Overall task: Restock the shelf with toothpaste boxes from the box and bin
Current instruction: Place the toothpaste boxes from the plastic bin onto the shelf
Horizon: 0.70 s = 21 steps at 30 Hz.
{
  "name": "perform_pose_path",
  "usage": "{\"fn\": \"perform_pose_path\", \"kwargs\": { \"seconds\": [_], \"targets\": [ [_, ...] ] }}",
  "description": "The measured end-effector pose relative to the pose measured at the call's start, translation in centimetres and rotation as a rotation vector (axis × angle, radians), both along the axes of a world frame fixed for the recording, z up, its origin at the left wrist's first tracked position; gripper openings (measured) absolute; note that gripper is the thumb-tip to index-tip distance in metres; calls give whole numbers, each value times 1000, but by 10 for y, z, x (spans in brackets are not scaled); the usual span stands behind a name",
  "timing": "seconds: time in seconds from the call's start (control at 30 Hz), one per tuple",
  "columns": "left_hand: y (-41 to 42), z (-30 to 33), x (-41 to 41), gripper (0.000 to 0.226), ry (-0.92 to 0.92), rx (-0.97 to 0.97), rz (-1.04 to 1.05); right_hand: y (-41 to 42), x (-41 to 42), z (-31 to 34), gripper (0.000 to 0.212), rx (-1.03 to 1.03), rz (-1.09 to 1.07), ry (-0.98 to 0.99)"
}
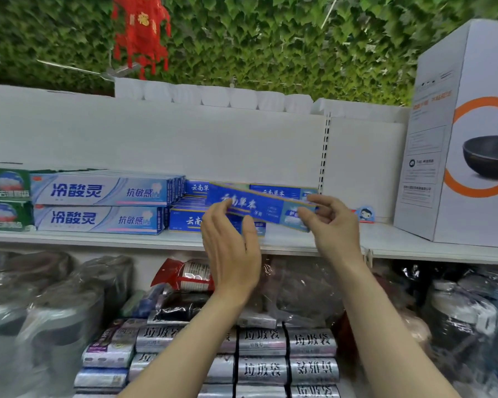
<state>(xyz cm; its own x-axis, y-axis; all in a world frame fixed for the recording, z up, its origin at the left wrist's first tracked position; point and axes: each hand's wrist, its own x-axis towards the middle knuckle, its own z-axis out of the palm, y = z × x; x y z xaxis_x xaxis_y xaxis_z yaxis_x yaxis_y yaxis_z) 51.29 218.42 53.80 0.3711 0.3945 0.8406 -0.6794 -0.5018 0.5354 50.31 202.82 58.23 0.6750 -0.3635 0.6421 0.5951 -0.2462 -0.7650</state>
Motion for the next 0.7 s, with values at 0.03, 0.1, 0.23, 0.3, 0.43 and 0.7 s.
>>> {"fn": "perform_pose_path", "kwargs": {
  "seconds": [0.03, 0.1, 0.23, 0.3, 0.43, 0.7],
  "targets": [
    [7, -2, 1, 46, 14, 19, 21, 8, 7, -6, 27, -38, 25, 37],
    [22, -7, 4, 47, 56, 57, 78, 25, 16, -13, 29, -113, 66, 122],
    [44, -15, 13, 49, 150, 97, 127, 52, 23, -19, 44, -194, 25, 216],
    [50, -19, 16, 47, 156, 120, 130, 63, 17, -25, 48, -157, -51, 169],
    [53, -26, 20, 43, 125, 160, 150, 86, 0, -35, 41, -227, -260, 171],
    [58, -24, 33, 47, 151, 161, 176, 94, 16, -32, 49, -315, -202, 236]
  ]
}}
